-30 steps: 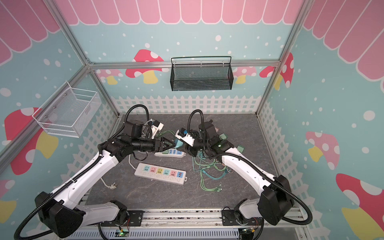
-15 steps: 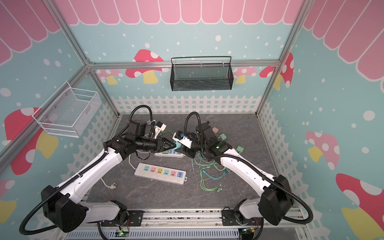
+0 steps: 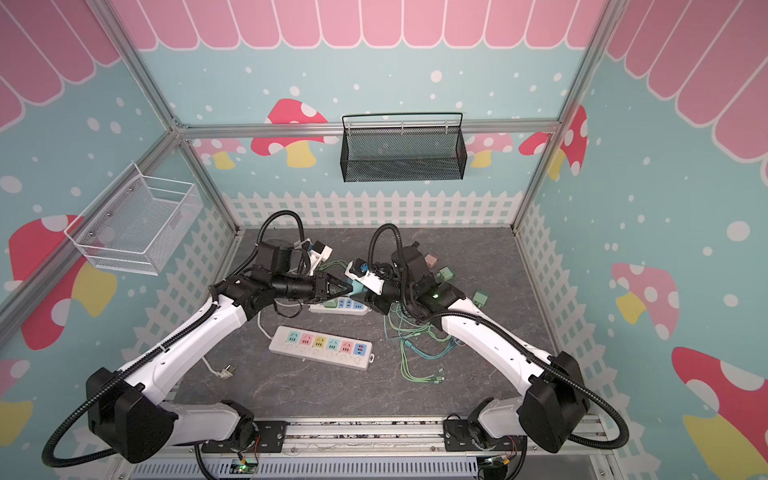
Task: Insert the plug
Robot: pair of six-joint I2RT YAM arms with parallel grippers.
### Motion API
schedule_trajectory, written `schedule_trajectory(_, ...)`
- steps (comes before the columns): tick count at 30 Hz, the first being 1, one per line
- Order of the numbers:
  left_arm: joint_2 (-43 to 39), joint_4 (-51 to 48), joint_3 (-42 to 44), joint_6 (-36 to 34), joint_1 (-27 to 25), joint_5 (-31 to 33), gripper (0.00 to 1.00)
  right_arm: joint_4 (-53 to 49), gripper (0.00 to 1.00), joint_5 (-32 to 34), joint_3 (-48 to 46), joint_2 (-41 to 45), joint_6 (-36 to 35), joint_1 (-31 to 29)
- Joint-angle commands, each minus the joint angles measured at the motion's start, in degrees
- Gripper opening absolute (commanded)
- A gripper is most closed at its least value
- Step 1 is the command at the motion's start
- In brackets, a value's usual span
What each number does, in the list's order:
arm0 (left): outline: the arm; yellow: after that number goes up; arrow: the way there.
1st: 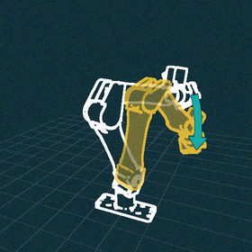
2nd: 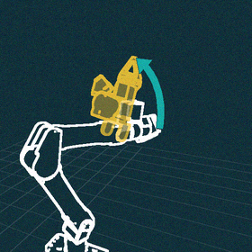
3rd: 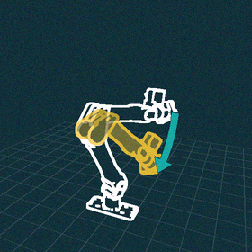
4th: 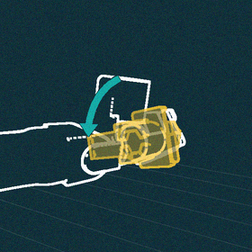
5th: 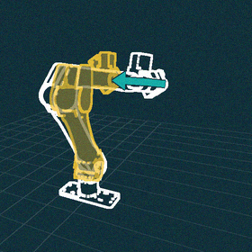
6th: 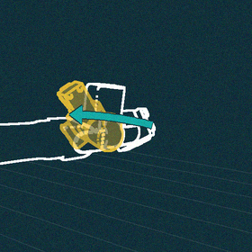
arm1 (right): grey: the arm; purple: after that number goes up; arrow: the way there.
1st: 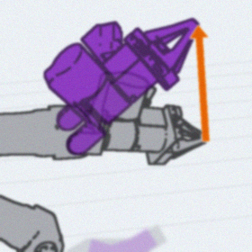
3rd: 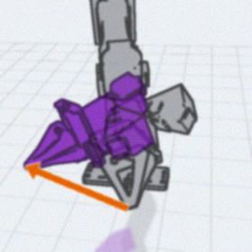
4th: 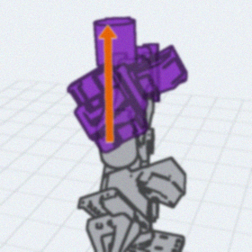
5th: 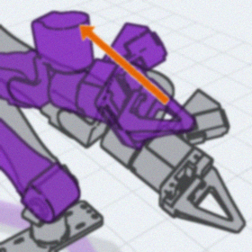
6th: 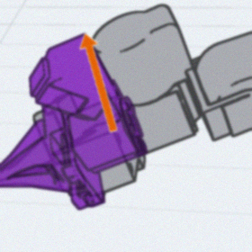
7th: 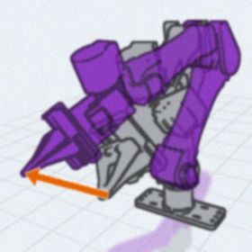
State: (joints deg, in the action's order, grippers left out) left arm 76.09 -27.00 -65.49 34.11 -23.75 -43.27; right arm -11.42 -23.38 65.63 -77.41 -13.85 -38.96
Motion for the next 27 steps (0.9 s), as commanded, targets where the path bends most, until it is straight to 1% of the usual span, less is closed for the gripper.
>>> schedule_trajectory(1, -0.50, 6.85, 2.31, -0.09, 2.59, 2.15, 0.00, 1.49, 0.63, 9.53, -0.13, 2.00, 5.45, -0.42)
schedule_trajectory(2, -0.57, 8.52, 2.85, -0.01, 3.27, 2.22, 0.00, 0.89, 0.65, 12.43, 0.18, 2.15, 6.74, -0.33)
schedule_trajectory(4, -0.52, 10.85, 3.48, 0.00, 4.11, 2.96, 0.00, 0.14, 0.69, 13.94, 0.33, 2.86, 8.71, -0.23)
schedule_trajectory(7, -0.40, 14.30, 3.61, -0.58, 4.55, 3.55, 0.00, 2.09, 0.75, 11.01, -0.81, 4.79, 13.86, 0.08)
schedule_trajectory(10, -1.15, 21.83, 4.99, 0.65, 4.66, 1.61, 0.00, 8.21, 0.74, 4.34, -4.24, 6.27, 23.36, 1.34)
schedule_trajectory(14, -3.68, 37.88, 10.97, 4.10, 4.63, 0.68, 0.00, 24.76, 0.73, -6.49, -12.93, 7.51, 40.12, 4.65)
schedule_trajectory(15, -4.22, 41.23, 12.36, 4.98, 4.65, 1.16, 0.00, 29.39, 0.73, -8.31, -15.30, 7.74, 44.75, 5.33)
schedule_trajectory(18, -4.65, 47.55, 15.02, 7.02, 4.76, 1.08, 0.00, 44.48, 0.74, -12.71, -21.74, 7.40, 54.00, 6.69)
schedule_trajectory(20, -4.32, 54.02, 16.93, 9.76, 4.72, -0.28, 0.00, 54.10, 0.75, -15.08, -24.69, 5.73, 60.04, 7.52)
schedule_trajectory(22, -3.79, 61.68, 19.44, 14.16, 4.72, -1.38, 0.00, 62.52, 0.73, -16.58, -26.08, 3.12, 65.45, 8.16)
schedule_trajectory(24, -3.17, 71.38, 21.98, 18.51, 4.73, -2.16, 0.00, 68.71, 0.72, -17.65, -26.60, 0.79, 68.99, 8.37)
schedule_trajectory(26, -2.59, 78.03, 23.75, 21.15, 4.74, -2.69, 0.00, 74.57, 0.70, -18.75, -26.25, -1.82, 72.49, 8.35)
schedule_trajectory(27, -2.40, 79.23, 24.19, 21.63, 4.74, -2.84, 0.00, 76.99, 0.70, -19.16, -25.99, -2.90, 73.69, 8.33)
